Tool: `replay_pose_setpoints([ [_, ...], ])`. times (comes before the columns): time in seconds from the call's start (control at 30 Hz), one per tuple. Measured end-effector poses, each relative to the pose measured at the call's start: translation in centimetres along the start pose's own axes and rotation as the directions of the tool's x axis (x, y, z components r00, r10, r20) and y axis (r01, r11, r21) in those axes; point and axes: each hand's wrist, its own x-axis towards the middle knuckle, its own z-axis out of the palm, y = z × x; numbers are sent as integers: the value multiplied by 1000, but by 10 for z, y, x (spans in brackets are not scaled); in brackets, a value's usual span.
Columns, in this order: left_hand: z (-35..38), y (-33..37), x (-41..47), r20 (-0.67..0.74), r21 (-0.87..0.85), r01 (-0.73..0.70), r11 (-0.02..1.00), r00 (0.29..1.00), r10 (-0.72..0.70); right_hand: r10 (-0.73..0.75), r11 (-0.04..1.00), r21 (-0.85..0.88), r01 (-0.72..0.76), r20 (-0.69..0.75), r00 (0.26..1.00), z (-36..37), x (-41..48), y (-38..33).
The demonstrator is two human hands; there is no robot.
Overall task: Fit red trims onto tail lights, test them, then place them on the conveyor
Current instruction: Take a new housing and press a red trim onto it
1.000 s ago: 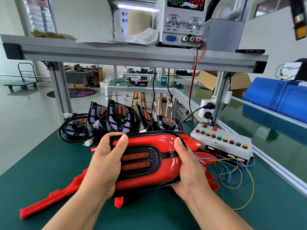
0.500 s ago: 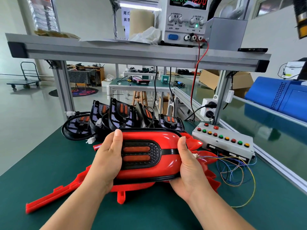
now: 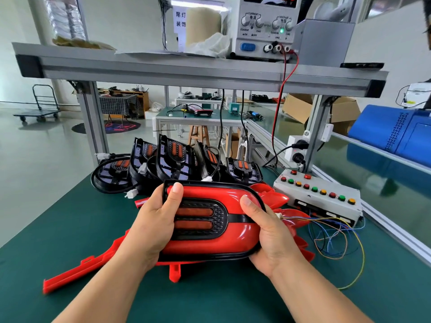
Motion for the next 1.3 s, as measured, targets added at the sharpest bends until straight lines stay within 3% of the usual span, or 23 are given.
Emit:
replay_pose_setpoints([
  [0.2, 2, 2, 1, -20, 18, 17, 1000, 1000, -16, -8, 998, -60, 6, -35, 999, 2, 0, -3],
  [0.4, -1, 6, 2, -50, -10, 75, 997, 996, -76, -7, 990, -144, 14, 50, 999, -2, 0, -2],
  [0.73, -6, 7, 2, -43, -15, 53, 999, 998, -53, -21, 985, -169, 36, 89, 996, -8, 1, 1],
  [0.83, -6, 6, 3, -18, -19, 60, 998, 998, -61, 3, 972, -235, 1, 13, 1000, -6, 3, -7],
  [1.0, -1, 12, 1, 3, -10, 64, 998, 998, -64, -24, 951, -303, -59, -263, 964, 4, 3, -15],
  [1.17, 3, 24, -11, -93, 29, 78, 997, 993, -75, -93, 866, -493, -82, -320, 943, 15, -17, -22],
  [1.3, 4, 15, -38, -53, 77, 129, 989, 991, -125, -146, 794, -598, -109, -362, 921, 13, -52, -11],
])
